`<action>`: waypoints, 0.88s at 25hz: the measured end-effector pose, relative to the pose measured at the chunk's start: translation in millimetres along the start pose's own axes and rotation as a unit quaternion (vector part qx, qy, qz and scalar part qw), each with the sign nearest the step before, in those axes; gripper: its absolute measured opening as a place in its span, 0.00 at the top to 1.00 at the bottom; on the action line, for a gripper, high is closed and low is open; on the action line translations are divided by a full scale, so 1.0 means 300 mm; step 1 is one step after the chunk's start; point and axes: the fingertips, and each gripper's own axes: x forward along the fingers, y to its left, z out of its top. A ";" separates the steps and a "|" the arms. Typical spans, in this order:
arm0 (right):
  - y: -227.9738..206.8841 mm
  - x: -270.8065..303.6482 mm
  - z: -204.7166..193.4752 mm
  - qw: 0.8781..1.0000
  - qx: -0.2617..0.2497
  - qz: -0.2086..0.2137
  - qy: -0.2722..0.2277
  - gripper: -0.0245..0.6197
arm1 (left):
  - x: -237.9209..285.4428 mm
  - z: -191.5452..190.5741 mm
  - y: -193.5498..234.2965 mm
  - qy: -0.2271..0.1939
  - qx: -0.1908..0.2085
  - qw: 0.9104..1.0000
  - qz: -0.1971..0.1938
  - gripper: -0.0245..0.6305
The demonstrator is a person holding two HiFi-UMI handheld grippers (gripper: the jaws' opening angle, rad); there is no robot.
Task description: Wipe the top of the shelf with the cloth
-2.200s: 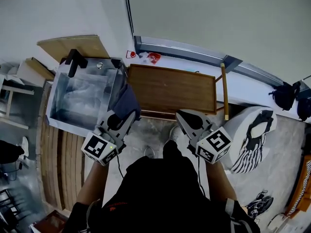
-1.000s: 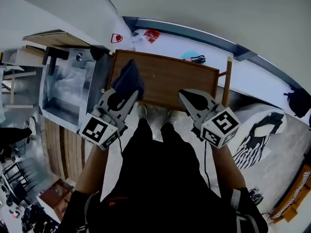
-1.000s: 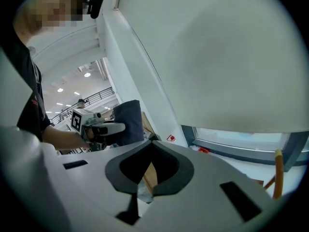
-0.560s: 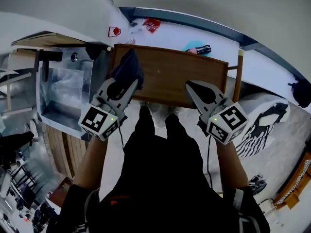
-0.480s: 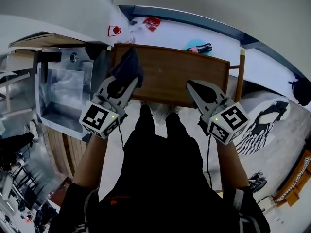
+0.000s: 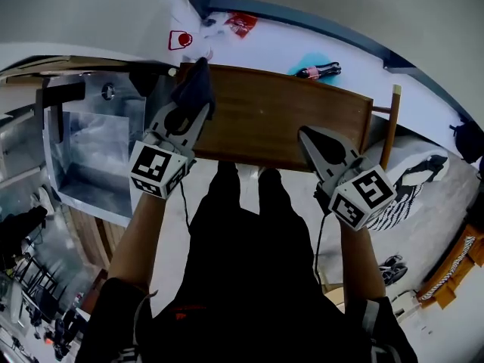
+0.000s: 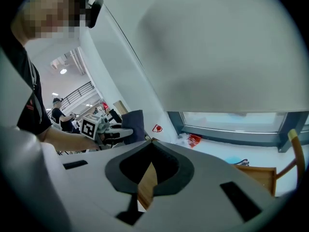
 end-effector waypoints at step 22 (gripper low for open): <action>-0.117 0.195 -0.172 0.997 0.044 -0.002 0.061 0.95 | 0.164 -0.245 0.333 0.066 0.009 0.992 0.112 0.88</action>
